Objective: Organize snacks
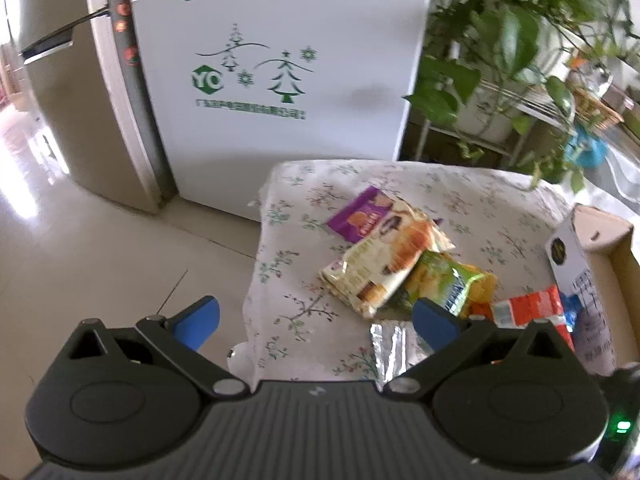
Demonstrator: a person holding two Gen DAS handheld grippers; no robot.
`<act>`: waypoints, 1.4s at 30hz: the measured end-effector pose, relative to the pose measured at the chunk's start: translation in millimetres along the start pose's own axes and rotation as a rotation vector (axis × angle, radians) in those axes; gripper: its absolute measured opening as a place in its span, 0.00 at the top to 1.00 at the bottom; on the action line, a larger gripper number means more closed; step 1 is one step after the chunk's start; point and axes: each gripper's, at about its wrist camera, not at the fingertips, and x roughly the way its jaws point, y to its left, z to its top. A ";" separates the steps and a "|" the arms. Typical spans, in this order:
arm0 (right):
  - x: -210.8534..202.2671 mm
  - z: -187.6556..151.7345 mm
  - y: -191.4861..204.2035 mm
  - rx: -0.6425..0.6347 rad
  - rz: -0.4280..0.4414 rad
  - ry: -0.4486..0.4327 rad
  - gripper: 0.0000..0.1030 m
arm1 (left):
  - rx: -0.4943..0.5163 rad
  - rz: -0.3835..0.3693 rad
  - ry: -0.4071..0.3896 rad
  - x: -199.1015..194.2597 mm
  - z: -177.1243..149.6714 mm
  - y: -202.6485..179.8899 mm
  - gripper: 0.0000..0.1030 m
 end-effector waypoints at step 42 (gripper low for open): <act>-28.2 42.2 -33.5 0.115 0.014 0.045 0.00 | 0.070 0.065 0.108 26.6 -14.4 -47.8 0.01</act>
